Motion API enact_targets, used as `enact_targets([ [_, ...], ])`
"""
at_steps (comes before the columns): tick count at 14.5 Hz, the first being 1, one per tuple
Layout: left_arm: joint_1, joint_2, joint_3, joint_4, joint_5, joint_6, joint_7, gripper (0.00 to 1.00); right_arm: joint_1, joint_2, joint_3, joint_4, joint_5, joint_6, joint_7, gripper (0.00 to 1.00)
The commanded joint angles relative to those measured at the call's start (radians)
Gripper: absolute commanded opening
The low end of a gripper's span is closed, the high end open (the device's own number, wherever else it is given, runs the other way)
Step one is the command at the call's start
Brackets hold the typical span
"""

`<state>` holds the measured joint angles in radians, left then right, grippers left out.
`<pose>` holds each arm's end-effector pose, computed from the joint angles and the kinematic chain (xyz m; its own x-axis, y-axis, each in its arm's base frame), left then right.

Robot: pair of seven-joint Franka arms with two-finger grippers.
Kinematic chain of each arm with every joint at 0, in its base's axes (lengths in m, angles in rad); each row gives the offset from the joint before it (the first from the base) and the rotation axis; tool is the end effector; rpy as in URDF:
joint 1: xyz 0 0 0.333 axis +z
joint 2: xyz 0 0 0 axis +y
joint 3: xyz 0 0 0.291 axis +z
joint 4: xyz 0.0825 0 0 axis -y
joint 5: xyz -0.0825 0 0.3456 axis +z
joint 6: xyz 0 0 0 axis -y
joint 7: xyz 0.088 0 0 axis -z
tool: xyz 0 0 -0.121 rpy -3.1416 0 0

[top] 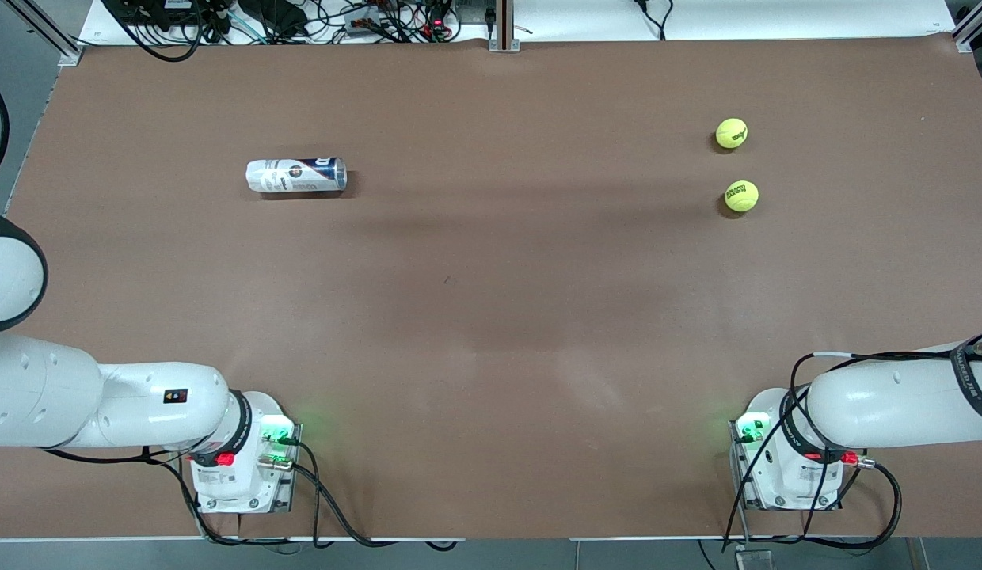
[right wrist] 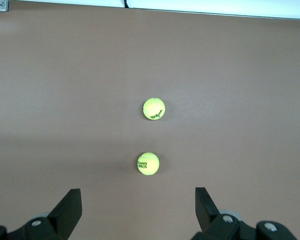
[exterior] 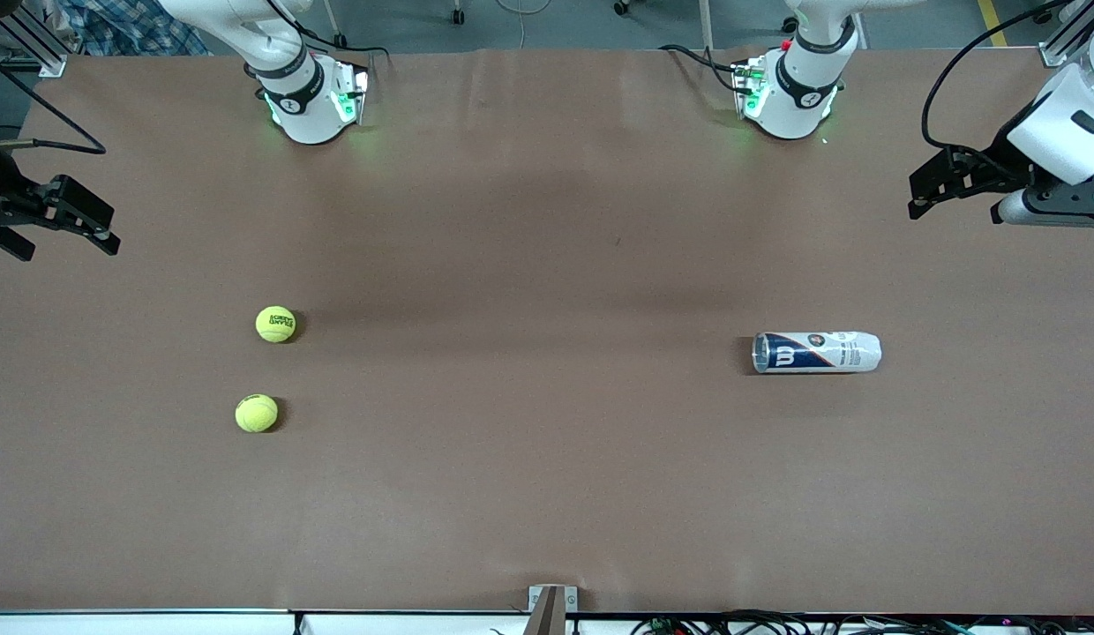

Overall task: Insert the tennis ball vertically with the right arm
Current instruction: 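Reach the right gripper to the balls while the left gripper reaches the can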

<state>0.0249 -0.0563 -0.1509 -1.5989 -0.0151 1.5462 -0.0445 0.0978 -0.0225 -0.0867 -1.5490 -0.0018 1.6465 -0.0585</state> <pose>0.4933 -0.0665 0.5994 0.9967 -0.0816 0.0027 -0.0816 -0.9966 0.0068 0.5194 0.0050 0.6139 0.9904 0.0694 0.1194 0.0691 -0.9976 0.0069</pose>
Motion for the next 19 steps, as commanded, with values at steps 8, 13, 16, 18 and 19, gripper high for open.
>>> enact_targets([
  [8,0.023,0.003,-0.004,-0.125,0.015,0.096,-0.009,1.00,-0.006,-0.001,0.002,0.006,-0.006,-0.014,0.011,1.00],
  [13,0.079,0.004,-0.004,-0.275,0.017,0.280,-0.066,1.00,0.002,0.033,0.002,0.006,-0.006,-0.014,0.008,1.00],
  [16,0.122,0.004,-0.006,-0.331,0.029,0.353,-0.193,1.00,0.005,0.082,0.002,0.006,-0.006,-0.004,0.014,1.00],
  [18,0.128,0.013,-0.004,-0.348,0.030,0.379,-0.312,1.00,0.005,0.114,0.004,0.006,-0.009,-0.001,0.016,1.00],
  [19,0.129,0.016,-0.004,-0.360,0.035,0.393,-0.374,1.00,0.003,0.122,0.002,0.006,-0.007,0.007,0.014,1.00],
])
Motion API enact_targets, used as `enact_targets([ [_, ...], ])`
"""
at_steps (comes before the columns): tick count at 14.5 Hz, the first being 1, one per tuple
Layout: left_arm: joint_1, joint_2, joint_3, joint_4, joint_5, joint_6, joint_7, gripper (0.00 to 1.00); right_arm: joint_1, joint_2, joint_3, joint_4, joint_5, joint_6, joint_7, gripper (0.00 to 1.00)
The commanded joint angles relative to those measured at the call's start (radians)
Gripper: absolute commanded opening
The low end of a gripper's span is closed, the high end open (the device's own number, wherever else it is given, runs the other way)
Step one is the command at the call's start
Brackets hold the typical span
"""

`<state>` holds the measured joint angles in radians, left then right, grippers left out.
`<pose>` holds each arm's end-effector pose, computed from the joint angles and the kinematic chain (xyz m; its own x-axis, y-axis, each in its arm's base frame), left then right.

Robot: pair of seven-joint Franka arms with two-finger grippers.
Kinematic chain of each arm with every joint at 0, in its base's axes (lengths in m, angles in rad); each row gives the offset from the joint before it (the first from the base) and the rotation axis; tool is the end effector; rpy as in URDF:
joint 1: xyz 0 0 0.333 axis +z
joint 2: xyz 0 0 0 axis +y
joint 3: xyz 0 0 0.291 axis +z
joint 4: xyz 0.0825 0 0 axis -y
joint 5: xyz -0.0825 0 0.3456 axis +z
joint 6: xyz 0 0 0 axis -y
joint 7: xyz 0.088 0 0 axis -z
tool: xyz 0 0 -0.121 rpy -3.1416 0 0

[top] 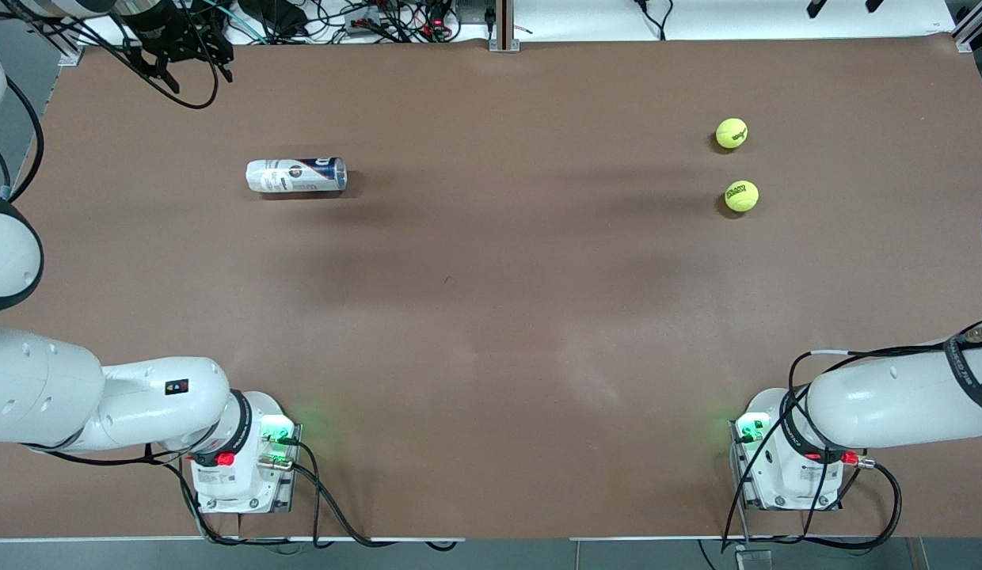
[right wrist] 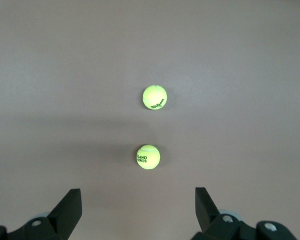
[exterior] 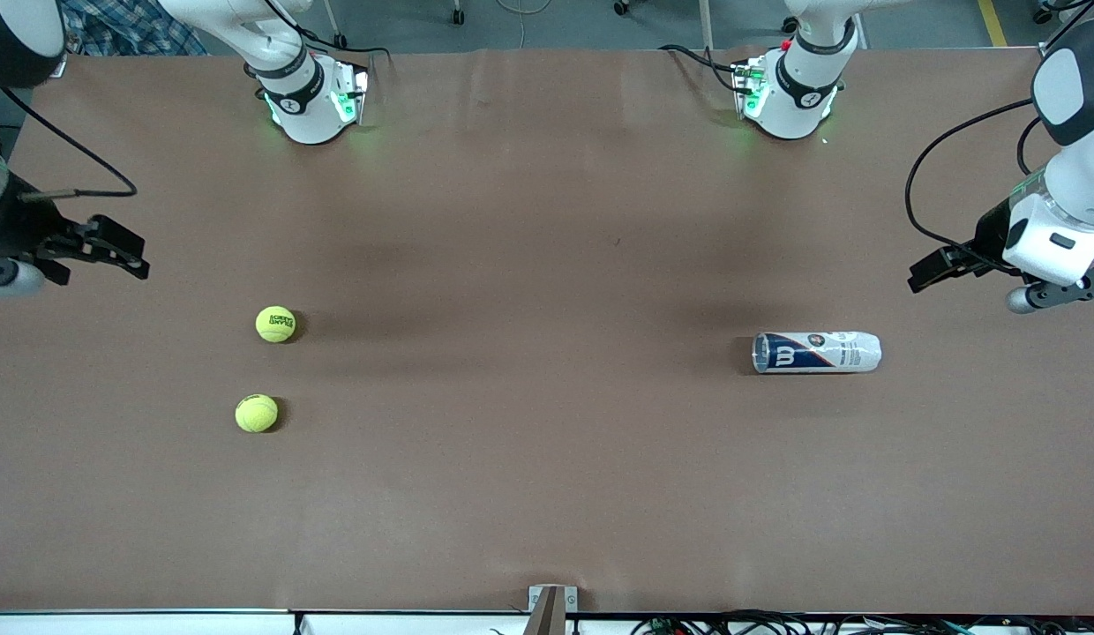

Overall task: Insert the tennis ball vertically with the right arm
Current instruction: 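Reach the right gripper to the balls while the left gripper reaches the can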

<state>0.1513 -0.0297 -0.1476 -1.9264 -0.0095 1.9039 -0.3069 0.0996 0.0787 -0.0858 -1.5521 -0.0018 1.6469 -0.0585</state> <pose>0.5166 0.0005 0.4733 0.9512 0.3086 0.0052 0.3086 -0.9512 0.0065 0.5448 0.0090 0.5588 0.9972 0.0727 0.0159 0.0726 -0.9973 0.0095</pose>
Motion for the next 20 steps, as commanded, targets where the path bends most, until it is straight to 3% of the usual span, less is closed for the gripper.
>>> enact_targets([
  [1,0.002,0.000,-0.009,-0.039,0.051,0.041,-0.192,1.00,0.003,0.038,0.001,0.009,-0.007,0.020,0.014,1.00],
  [5,-0.035,0.153,-0.056,-0.028,0.228,0.052,-0.686,1.00,0.002,0.157,0.001,0.009,-0.018,0.095,0.011,1.00],
  [9,-0.035,0.263,-0.082,-0.028,0.232,0.173,-1.024,1.00,-0.008,0.231,0.001,0.007,-0.009,0.166,0.005,1.00],
  [14,-0.059,0.339,-0.082,-0.029,0.273,0.236,-1.286,1.00,-0.023,0.265,0.001,-0.031,-0.004,0.186,0.003,1.00],
  [18,-0.088,0.413,-0.082,-0.029,0.455,0.257,-1.530,1.00,-0.011,0.289,0.001,-0.186,-0.001,0.429,0.005,1.00],
  [20,-0.101,0.447,-0.084,-0.032,0.526,0.264,-1.621,1.00,-0.020,0.328,0.001,-0.187,-0.001,0.467,0.006,1.00],
])
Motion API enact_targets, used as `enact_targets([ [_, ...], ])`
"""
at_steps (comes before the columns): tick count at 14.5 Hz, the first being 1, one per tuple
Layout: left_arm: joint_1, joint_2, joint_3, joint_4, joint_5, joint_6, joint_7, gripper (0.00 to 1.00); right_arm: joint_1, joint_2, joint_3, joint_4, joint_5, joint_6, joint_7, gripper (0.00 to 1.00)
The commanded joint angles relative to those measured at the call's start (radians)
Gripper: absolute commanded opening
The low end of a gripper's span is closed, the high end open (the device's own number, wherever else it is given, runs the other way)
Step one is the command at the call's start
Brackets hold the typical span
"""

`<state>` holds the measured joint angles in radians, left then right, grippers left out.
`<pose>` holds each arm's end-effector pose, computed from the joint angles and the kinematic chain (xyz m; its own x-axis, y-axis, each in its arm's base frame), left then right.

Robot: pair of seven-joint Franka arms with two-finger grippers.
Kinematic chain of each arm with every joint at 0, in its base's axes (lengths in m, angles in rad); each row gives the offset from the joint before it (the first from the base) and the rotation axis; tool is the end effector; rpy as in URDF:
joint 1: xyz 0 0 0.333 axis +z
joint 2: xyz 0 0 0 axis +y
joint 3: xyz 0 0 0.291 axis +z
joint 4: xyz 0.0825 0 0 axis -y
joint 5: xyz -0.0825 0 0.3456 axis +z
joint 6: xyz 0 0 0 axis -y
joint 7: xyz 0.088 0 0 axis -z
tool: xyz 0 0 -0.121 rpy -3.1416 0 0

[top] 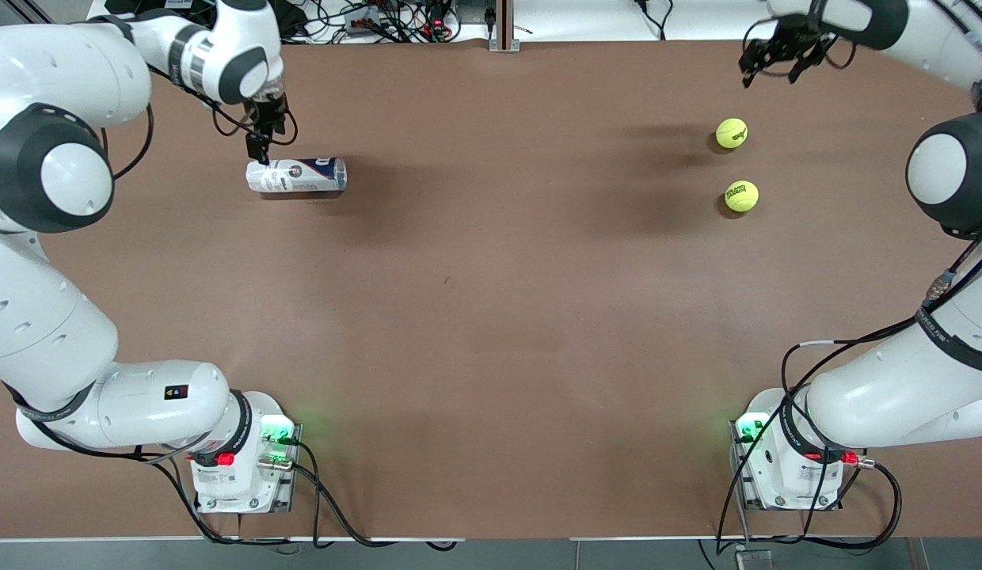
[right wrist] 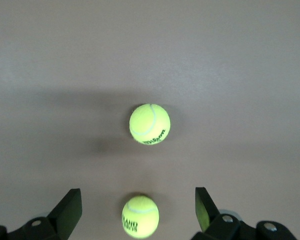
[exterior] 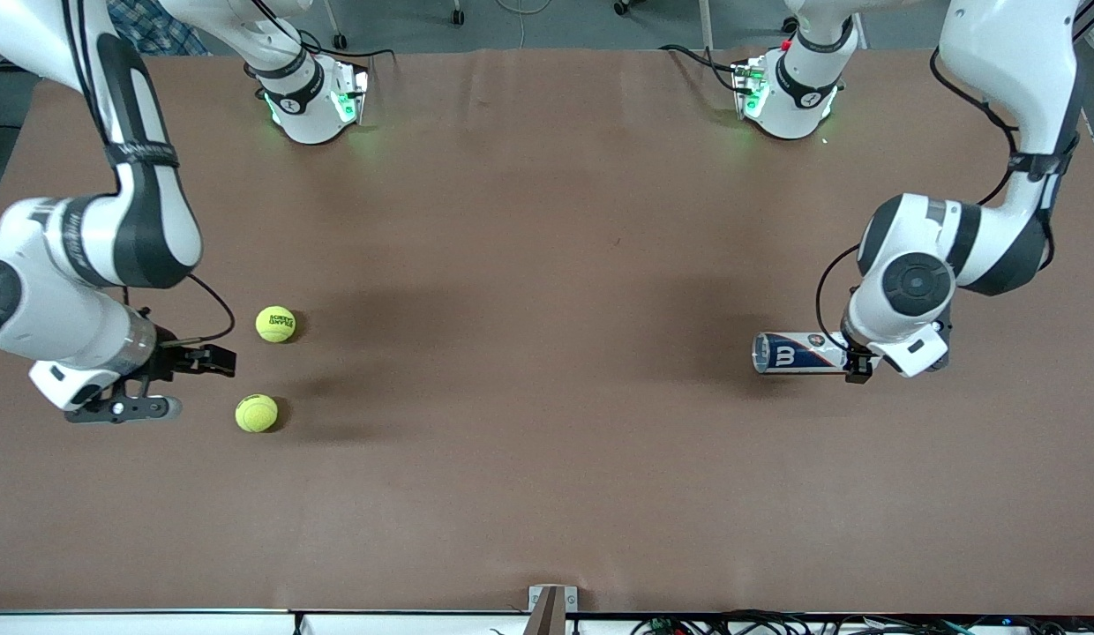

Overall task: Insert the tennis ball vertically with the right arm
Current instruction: 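Grasp a tennis ball with the right gripper while the left gripper grasps the can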

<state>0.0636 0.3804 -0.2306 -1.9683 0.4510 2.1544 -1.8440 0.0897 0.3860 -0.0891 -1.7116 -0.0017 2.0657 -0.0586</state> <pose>0.5523 -0.0671 0.2602 0.1808 0.9423 0.2817 0.9801 -0.1487 -0.1314 0.6103 0.0047 0.3462 0.9973 0.0654 -0.0325 0.0665 -0.9972 0.0331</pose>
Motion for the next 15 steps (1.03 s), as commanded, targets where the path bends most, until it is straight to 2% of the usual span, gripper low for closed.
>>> enact_targets([
  [1,-0.018,0.051,0.000,0.008,0.084,0.027,-0.115,1.00,-0.013,0.033,0.005,-0.025,-0.003,0.060,0.005,1.00],
  [6,-0.038,0.123,0.000,0.005,0.170,0.082,-0.199,1.00,-0.008,0.126,0.005,0.013,-0.004,0.165,0.005,1.00],
  [12,-0.039,0.176,-0.001,0.003,0.230,0.110,-0.242,1.00,-0.027,0.217,0.005,0.070,-0.001,0.180,0.005,1.00],
  [13,-0.038,0.175,-0.003,0.003,0.230,0.110,-0.242,0.91,-0.027,0.231,0.005,0.076,-0.001,0.180,0.005,1.00],
  [15,-0.033,0.175,-0.009,0.003,0.230,0.110,-0.241,0.67,-0.025,0.249,0.005,0.083,0.000,0.180,0.005,1.00],
])
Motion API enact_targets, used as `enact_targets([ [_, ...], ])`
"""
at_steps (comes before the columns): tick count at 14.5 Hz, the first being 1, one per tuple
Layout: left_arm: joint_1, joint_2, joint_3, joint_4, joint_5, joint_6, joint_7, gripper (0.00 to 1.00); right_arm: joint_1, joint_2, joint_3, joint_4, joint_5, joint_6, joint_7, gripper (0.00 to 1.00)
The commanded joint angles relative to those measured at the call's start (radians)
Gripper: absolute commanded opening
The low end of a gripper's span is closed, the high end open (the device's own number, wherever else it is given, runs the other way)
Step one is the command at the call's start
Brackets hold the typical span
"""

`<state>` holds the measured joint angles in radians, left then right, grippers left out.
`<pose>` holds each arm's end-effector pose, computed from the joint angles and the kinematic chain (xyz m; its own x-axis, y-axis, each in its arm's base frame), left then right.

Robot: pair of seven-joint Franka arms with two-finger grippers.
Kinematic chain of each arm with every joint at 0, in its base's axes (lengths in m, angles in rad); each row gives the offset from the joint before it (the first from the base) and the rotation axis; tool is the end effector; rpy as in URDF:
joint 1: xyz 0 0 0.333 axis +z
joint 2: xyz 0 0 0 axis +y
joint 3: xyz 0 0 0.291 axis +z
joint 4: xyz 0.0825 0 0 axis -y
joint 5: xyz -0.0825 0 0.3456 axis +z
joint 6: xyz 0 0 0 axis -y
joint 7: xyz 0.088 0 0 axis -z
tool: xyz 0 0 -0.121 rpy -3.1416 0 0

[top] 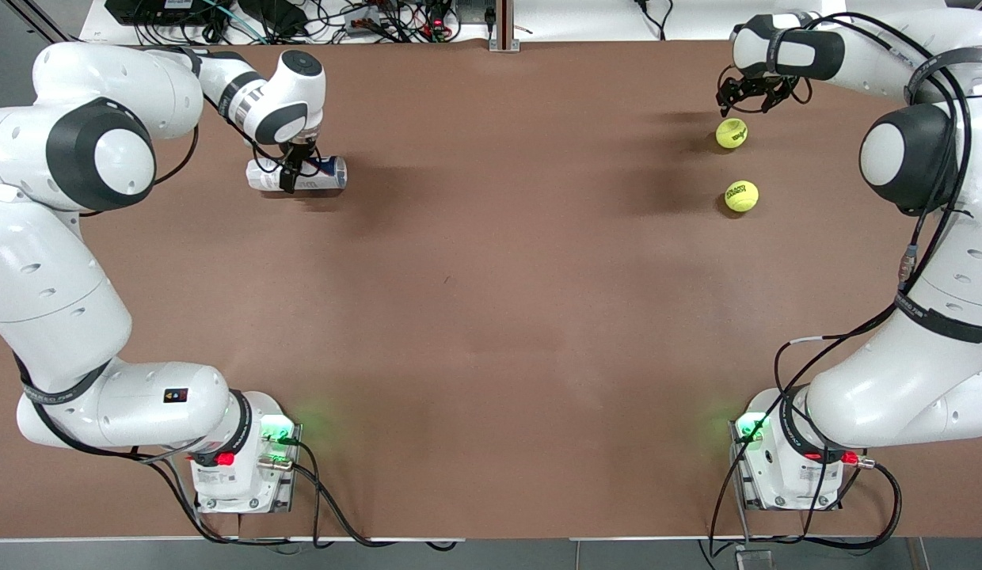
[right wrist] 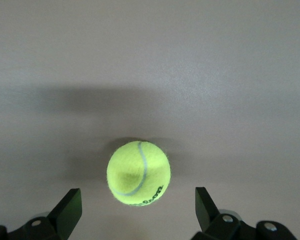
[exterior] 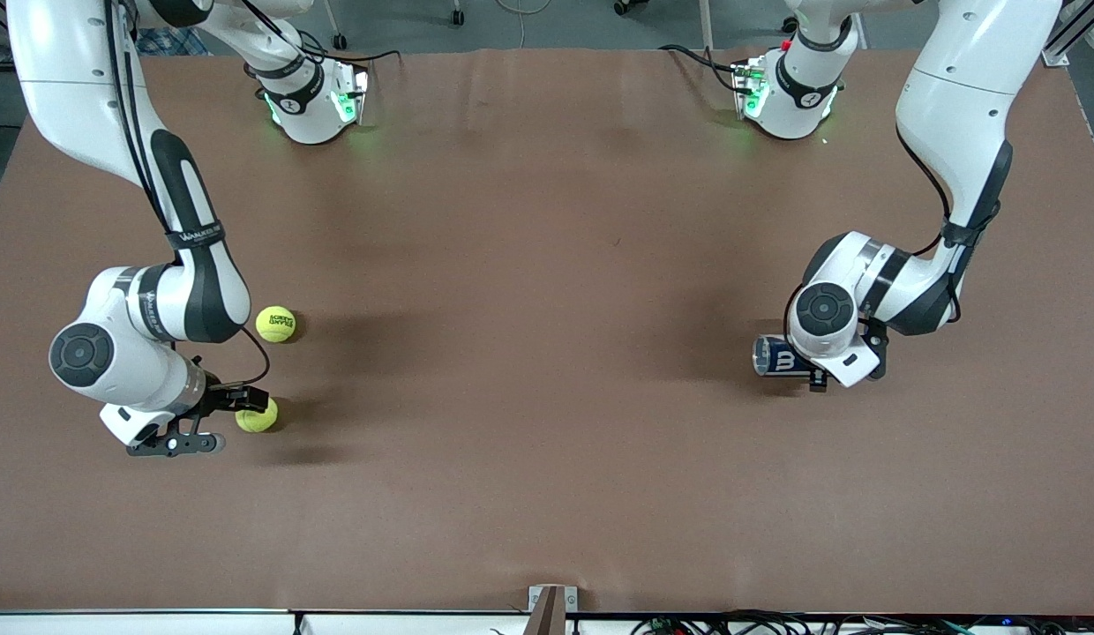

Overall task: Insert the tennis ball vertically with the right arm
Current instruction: 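Grasp a tennis ball with the right gripper while the left gripper grasps the can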

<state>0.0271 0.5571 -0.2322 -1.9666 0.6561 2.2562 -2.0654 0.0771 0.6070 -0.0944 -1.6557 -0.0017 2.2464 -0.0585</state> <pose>0.5452 -0.0905 0.1721 0.1831 0.9139 0.3623 0.9813 -0.1477 -0.1234 0.6387 -0.0050 0.2470 0.9982 0.0582 -0.0174 0.0590 -0.9968 0.0542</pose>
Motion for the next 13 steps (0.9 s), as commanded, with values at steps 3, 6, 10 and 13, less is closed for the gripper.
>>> enact_targets([
  [3,0.005,-0.002,-0.009,0.003,0.022,0.008,-0.009,0.66,-0.014,0.049,0.012,0.028,0.000,0.001,0.005,1.00],
  [6,0.016,-0.016,-0.041,0.014,0.008,0.005,-0.007,0.66,-0.013,0.062,0.012,0.028,0.002,0.028,0.006,1.00],
  [10,0.017,-0.029,-0.105,0.087,-0.155,-0.018,0.057,0.66,-0.013,0.083,0.012,0.028,0.002,0.053,0.005,1.00],
  [13,0.013,-0.026,-0.162,0.184,-0.326,-0.084,0.122,0.66,-0.013,0.096,0.012,0.027,0.002,0.077,0.005,1.00],
])
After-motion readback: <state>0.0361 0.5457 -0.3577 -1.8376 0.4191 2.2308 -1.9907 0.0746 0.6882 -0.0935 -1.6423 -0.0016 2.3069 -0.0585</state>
